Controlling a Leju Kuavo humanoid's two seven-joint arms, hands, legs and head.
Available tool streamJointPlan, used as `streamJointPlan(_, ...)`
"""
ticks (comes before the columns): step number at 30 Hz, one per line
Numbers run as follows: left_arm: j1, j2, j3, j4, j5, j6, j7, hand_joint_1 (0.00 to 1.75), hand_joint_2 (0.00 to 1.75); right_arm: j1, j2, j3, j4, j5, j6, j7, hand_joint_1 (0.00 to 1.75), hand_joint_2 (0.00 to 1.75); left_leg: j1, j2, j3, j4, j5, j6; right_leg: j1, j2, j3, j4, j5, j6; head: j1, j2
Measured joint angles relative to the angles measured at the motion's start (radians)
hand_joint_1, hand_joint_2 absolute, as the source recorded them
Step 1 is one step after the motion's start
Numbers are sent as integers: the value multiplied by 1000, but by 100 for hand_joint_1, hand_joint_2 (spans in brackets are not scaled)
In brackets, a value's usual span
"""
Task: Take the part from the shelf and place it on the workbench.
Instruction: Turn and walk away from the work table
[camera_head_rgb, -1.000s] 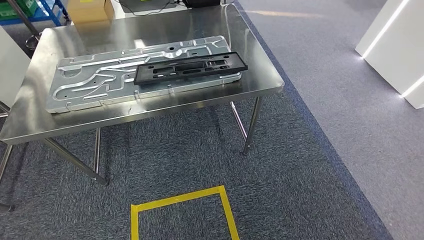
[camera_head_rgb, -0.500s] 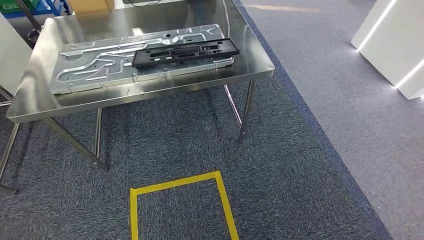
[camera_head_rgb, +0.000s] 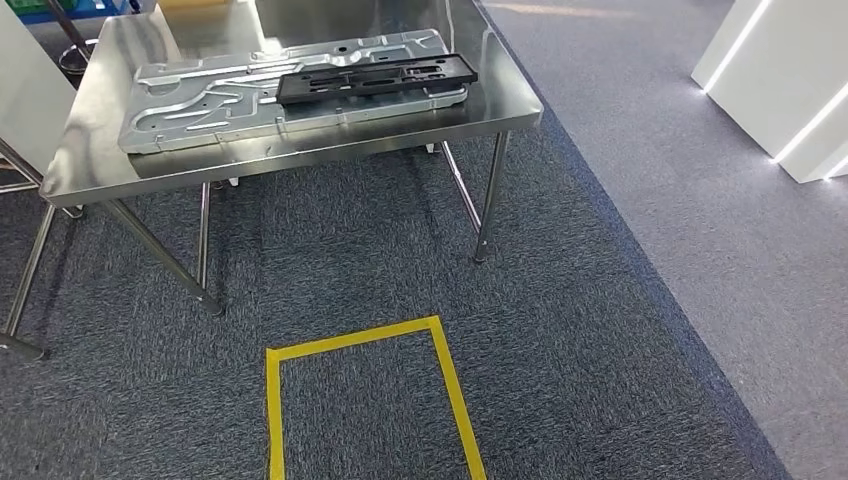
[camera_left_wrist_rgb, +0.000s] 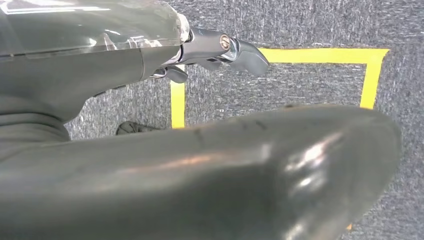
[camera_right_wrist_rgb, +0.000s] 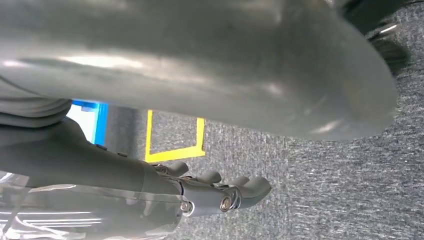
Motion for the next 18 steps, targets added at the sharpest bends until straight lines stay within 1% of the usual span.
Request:
streamJointPlan(1, -1, 0, -1, 0, 0, 0, 0, 0, 0, -2, 0, 0, 0, 1, 1, 0, 0, 0, 0, 1, -9, 5, 8, -6, 4, 1, 18, -36, -14, -6, -1, 0)
streamJointPlan(2, -1, 0, -1, 0, -1, 1, 0, 0, 0, -1, 0, 0, 0, 1, 2, -1, 0, 0, 1, 1, -16, 7, 18, -13, 5, 1, 16, -50, -18, -14, -1, 0)
streamJointPlan(3, -1, 0, -2, 0, -1, 1, 0, 0, 0, -1, 0, 0, 0, 1, 4, -1, 0, 0, 4, -1, -23, 11, 19, -19, 5, -1, 7, -51, -10, -22, 0, 0)
streamJointPlan(4, 0, 0, -2, 0, -1, 1, 0, 0, 0, -1, 0, 0, 1, 1, 5, -2, 0, 0, 6, -4, -32, 21, 4, -25, 5, -4, -4, -51, 0, -32, -1, 0)
streamJointPlan(5, 3, 0, -2, 0, -1, 2, 0, 0, 0, 0, 0, 0, 1, 1, 6, -3, 0, 0, 8, -7, -44, 48, -30, -29, 5, -6, -17, -52, 12, -41, -1, 0)
streamJointPlan(6, 4, 0, -3, 0, -2, 2, 0, 0, 0, -1, 0, 0, 2, 1, 6, -4, 0, 0, 10, -11, -58, 93, -81, -32, 6, -9, -31, -52, 25, -48, -2, 0)
streamJointPlan(7, 6, 0, -3, 0, -3, 2, 0, 0, 0, 0, 0, 0, 2, 2, 6, -5, 0, 0, 12, -13, -74, 154, -133, -34, 8, -9, -46, -51, 37, -53, -3, 0)
streamJointPlan(8, 6, 0, -4, 0, -3, 2, 0, 0, 0, 1, 0, 0, 2, 2, 6, -6, 0, 0, 13, -13, -85, 216, -171, -35, 11, -10, -64, -50, 50, -55, -3, 0)
streamJointPlan(9, 7, 0, -4, 0, -4, 2, 0, 0, 0, 1, 0, 0, 2, 4, 5, -8, 0, 0, 14, -13, -87, 265, -185, -36, 13, -10, -82, -47, 63, -56, -3, 0)
streamJointPlan(10, 6, 0, -5, 0, -4, 2, 0, 0, 0, 1, 0, 0, 2, 5, 5, -11, 0, 0, 14, -13, -76, 288, -174, -36, 14, -10, -101, -44, 75, -55, -4, 0)
streamJointPlan(11, 6, 0, -5, 0, -5, 3, 0, 0, 0, 1, 0, 0, 2, 7, 4, -14, 0, 0, 14, -13, -50, 278, -146, -35, 15, -10, -121, -39, 87, -53, -4, 0)
streamJointPlan(12, 5, 1, -6, 0, -5, 3, 0, 0, 0, 1, 0, 0, 2, 9, 3, -17, 0, 0, 14, -13, -7, 236, -116, -32, 15, -10, -138, -34, 97, -51, -4, 0)
streamJointPlan(13, 3, 1, -6, 0, -5, 3, 0, 0, 0, 1, 0, 0, 2, 12, 0, -20, 0, 0, 13, -14, 50, 169, -102, -28, 15, -9, -153, -30, 107, -48, -4, 0)
streamJointPlan(14, 0, 2, -6, 0, -6, 3, 0, 0, 0, 1, 1, 0, 2, 15, -3, -23, 0, 0, 12, -14, 111, 86, -105, -25, 16, -9, -164, -25, 116, -43, -4, 0)
streamJointPlan(15, -3, 2, -7, 0, -6, 3, 0, 0, 0, 0, 2, 0, 2, 19, -6, -24, 0, 0, 10, -14, 157, 18, -118, -21, 17, -10, -172, -22, 126, -37, -3, 0)
streamJointPlan(16, -5, 3, -7, 0, -6, 3, 0, 0, 0, 0, 2, 1, 2, 26, -6, -26, 0, 0, 7, -15, 183, -27, -132, -17, 17, -12, -176, -21, 137, -31, -3, 0)
streamJointPlan(17, -5, 3, -7, 0, -6, 3, 0, 0, 0, 0, 2, 2, 2, 34, -5, -27, 0, 0, 5, -14, 190, -49, -136, -12, 16, -14, -178, -23, 148, -25, -3, 0)
streamJointPlan(18, -4, 3, -7, 0, -7, 4, 0, 0, 0, 0, 2, 6, 2, 47, 1, -27, 0, 0, 6, -14, 181, -52, -127, -7, 14, -15, -181, -25, 156, -19, -3, 0)
